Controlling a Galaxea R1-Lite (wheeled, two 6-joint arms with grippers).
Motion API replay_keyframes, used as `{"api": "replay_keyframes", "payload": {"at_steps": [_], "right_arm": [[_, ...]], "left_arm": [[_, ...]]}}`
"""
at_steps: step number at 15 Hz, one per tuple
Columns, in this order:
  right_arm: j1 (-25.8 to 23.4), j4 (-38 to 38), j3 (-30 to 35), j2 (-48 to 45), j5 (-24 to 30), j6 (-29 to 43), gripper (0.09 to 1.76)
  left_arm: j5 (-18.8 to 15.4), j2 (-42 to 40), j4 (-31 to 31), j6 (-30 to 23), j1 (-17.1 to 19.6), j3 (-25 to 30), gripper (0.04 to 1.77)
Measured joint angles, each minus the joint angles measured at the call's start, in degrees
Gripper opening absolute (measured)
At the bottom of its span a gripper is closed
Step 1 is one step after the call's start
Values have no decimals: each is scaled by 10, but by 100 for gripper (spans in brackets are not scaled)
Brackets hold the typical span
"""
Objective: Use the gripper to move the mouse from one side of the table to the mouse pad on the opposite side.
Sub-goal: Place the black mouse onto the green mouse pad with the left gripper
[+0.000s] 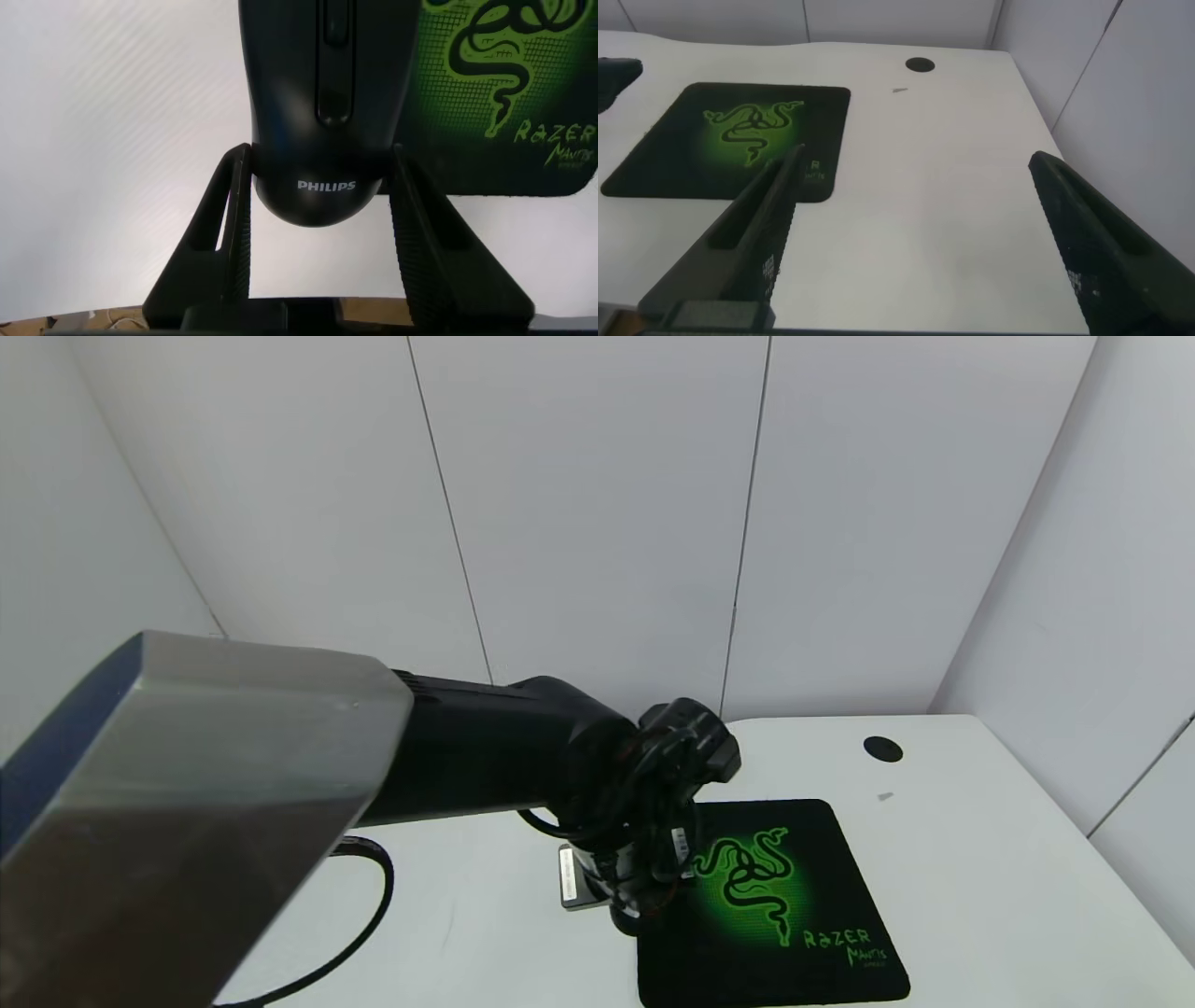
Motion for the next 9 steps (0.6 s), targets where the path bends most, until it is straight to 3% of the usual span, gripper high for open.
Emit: {"api": "replay_keyframes", "payload": {"at_steps": [7, 9], "right_arm": [[0, 0, 0, 0, 0, 0, 171], [0, 0, 0, 0, 0, 0, 171]], "left_arm": [[30, 87, 49, -49, -53, -131, 91], [35, 107, 44, -49, -66, -147, 91]]}}
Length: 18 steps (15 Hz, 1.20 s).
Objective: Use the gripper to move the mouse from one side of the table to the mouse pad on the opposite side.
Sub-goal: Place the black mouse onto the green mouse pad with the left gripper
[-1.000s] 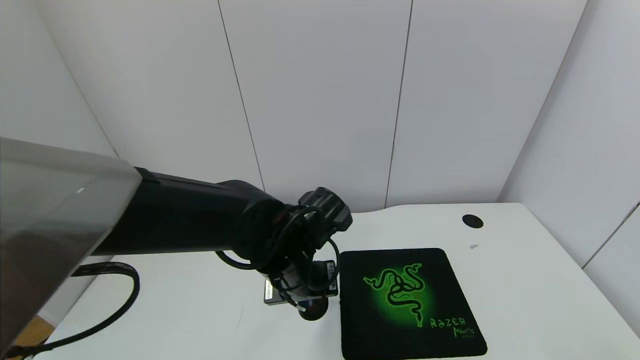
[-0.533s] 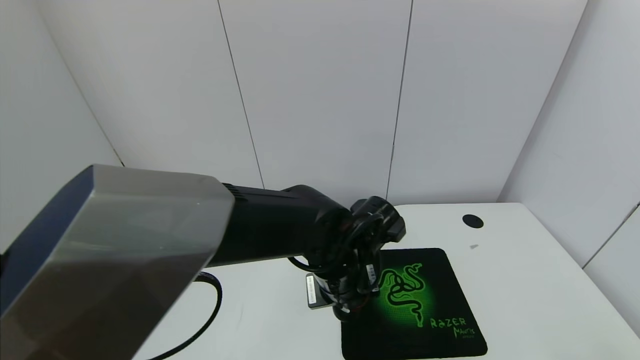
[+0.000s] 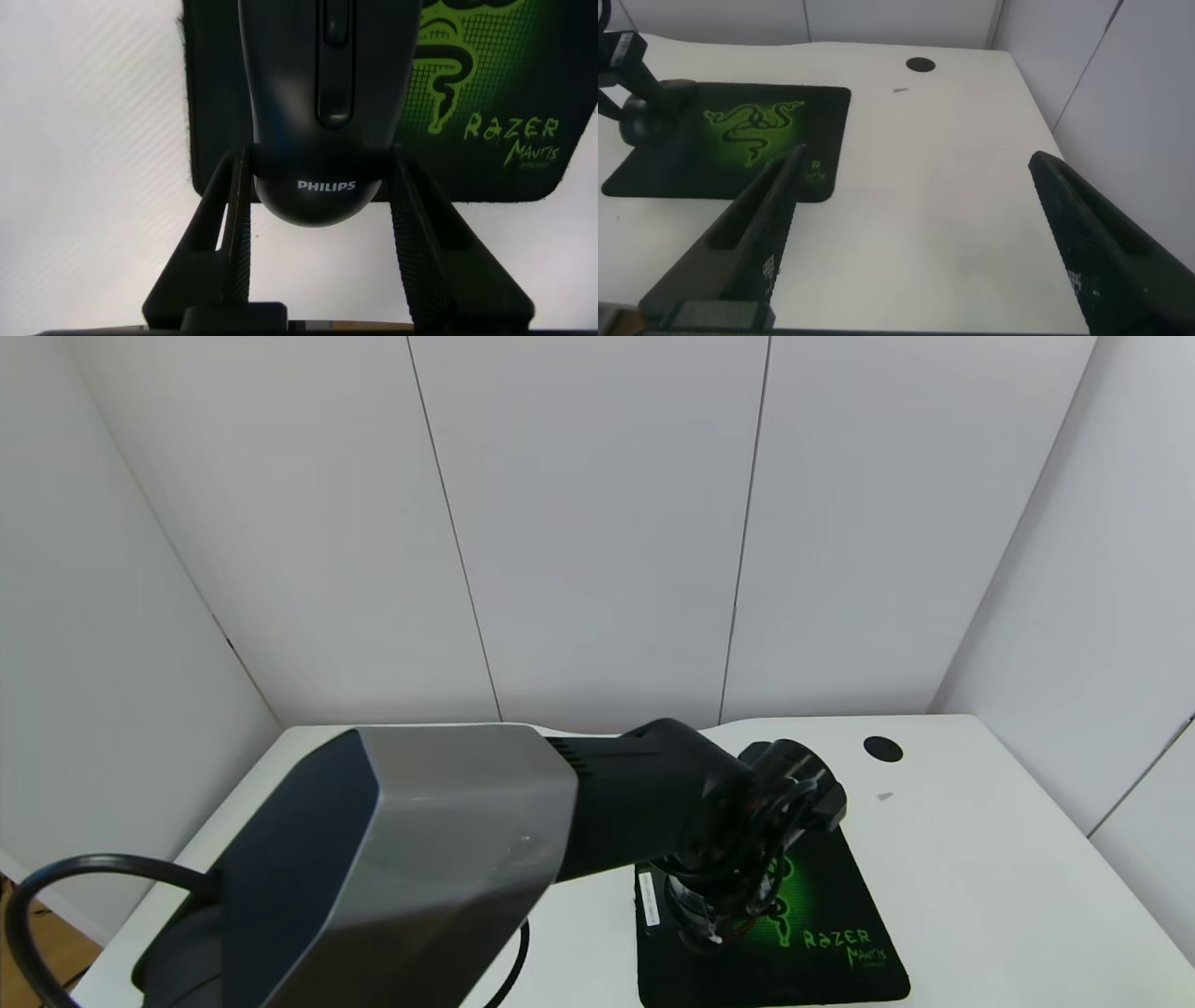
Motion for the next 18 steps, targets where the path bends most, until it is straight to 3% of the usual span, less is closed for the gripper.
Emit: {"api": "replay_keyframes", "payload": {"at_steps": [3, 18], "right_arm": [[0, 0, 0, 0, 0, 0, 171], [0, 0, 0, 0, 0, 0, 171]], "left_arm": [[25, 23, -22, -3, -12, -5, 91], [25, 81, -73, -3, -18, -7, 91]]}}
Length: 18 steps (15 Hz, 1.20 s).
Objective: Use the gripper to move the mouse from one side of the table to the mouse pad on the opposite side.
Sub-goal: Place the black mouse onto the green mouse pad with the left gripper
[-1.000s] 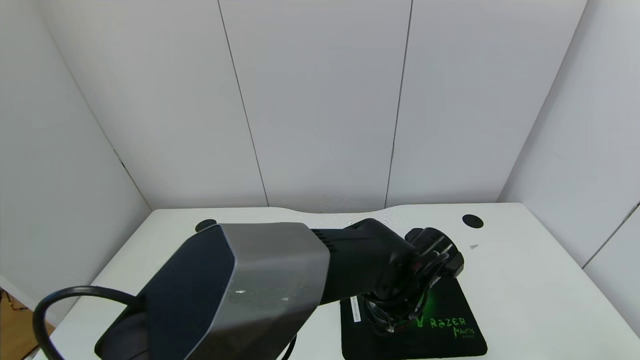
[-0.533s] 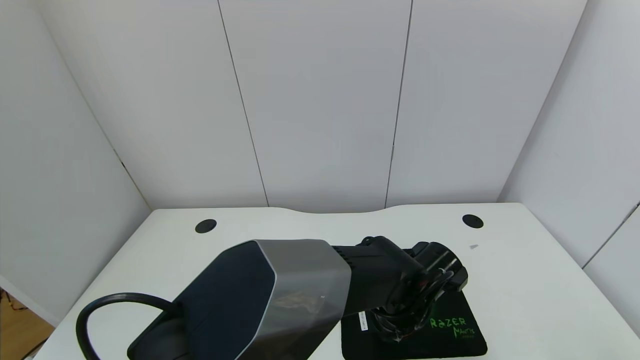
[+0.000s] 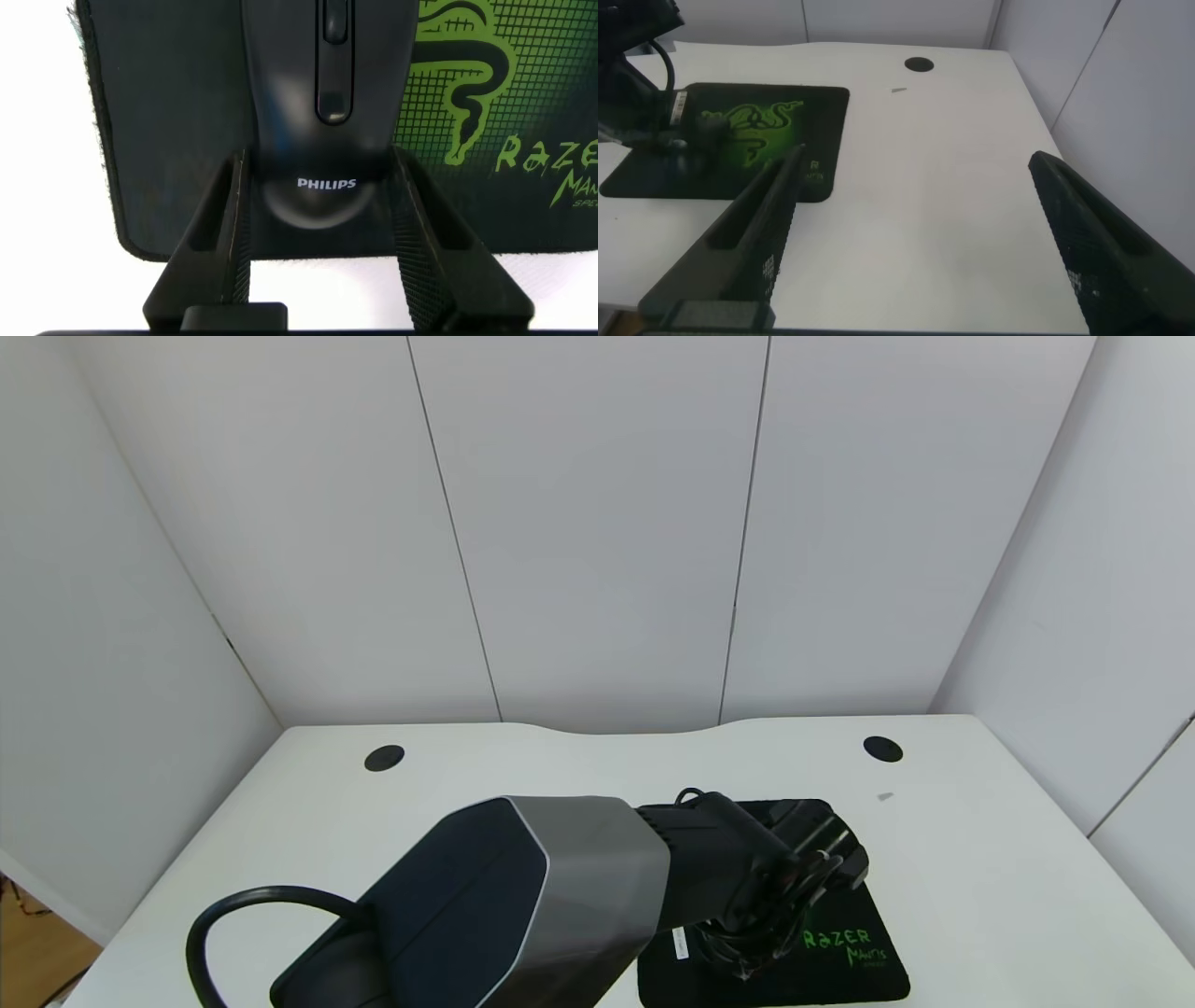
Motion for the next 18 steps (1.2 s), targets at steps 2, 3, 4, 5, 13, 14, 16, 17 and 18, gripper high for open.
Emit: {"api": "replay_keyframes", "payload": {"at_steps": [2, 3, 4, 5, 13, 14, 16, 17, 18], "right_arm": [[0, 0, 0, 0, 0, 0, 171], [0, 0, 0, 0, 0, 0, 171], [0, 0, 0, 0, 0, 0, 171], [0, 0, 0, 0, 0, 0, 171], [0, 0, 0, 0, 0, 0, 171], [0, 0, 0, 0, 0, 0, 171], [0, 0, 0, 0, 0, 0, 171], [0, 0, 0, 0, 0, 0, 171], [0, 0, 0, 0, 0, 0, 171]], "left_arm": [[2, 2, -2, 0, 0, 0, 91], [3, 2, -3, 0, 0, 0, 91], [4, 3, -3, 1, 0, 0, 91], [4, 3, -2, 2, 0, 0, 91], [5, 2, -1, 5, 0, 0, 139], [5, 2, -1, 5, 0, 0, 143], [5, 2, -1, 5, -1, 0, 149], [5, 2, -1, 5, -1, 0, 152], [5, 2, -1, 6, -1, 0, 154]]}}
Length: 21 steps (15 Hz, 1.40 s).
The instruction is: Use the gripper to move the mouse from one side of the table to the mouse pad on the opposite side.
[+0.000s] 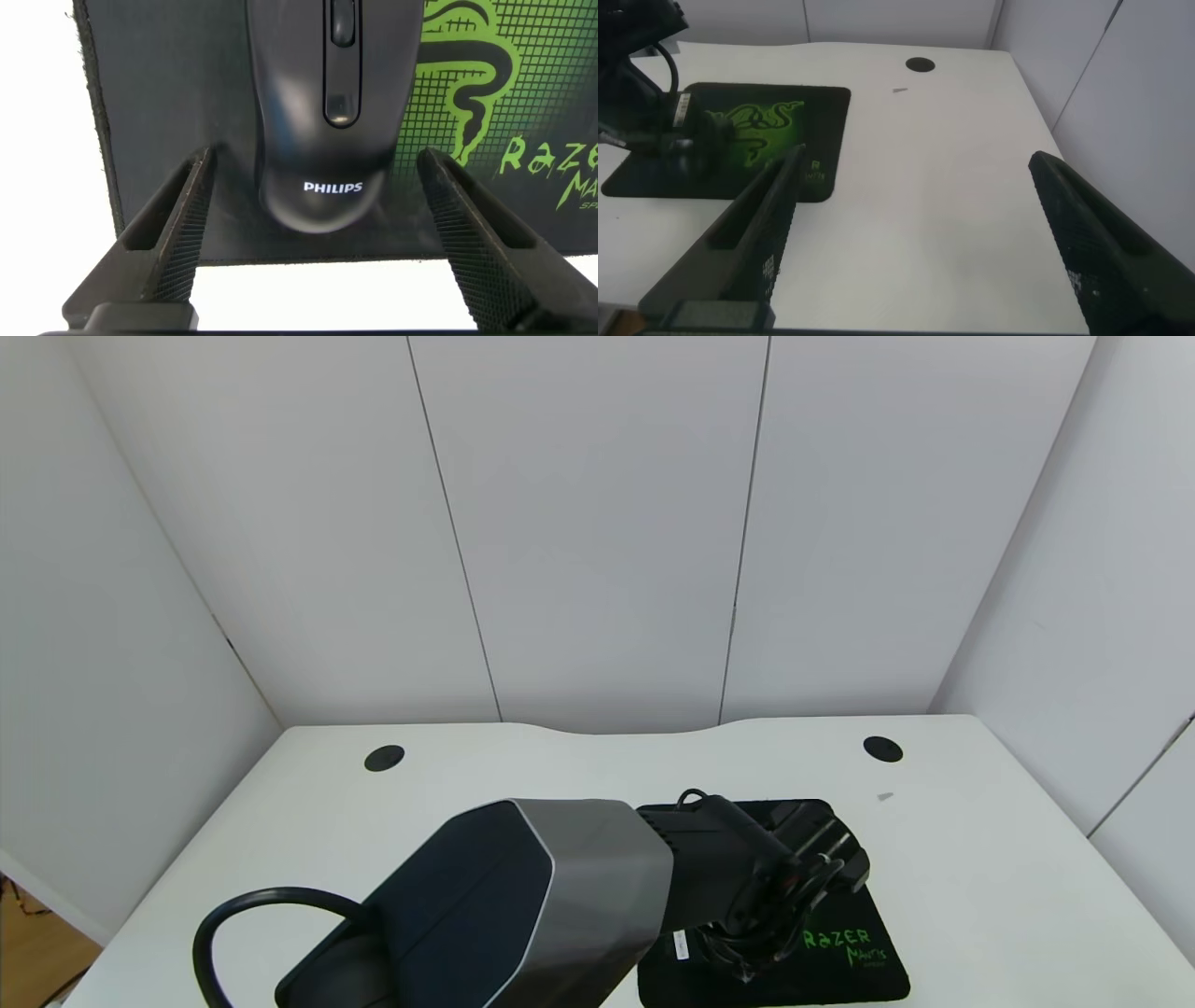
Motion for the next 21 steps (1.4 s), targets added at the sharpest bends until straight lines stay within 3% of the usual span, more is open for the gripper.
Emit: {"api": "replay_keyframes", "payload": {"at_steps": [11, 18, 21], "right_arm": [[0, 0, 0, 0, 0, 0, 171], [0, 0, 0, 0, 0, 0, 171], [0, 0, 0, 0, 0, 0, 171]], "left_arm": [[15, -21, 2, 4, 12, 2, 167], [14, -84, 4, 29, 109, 14, 170], [13, -114, -2, 44, 143, 43, 170]]}}
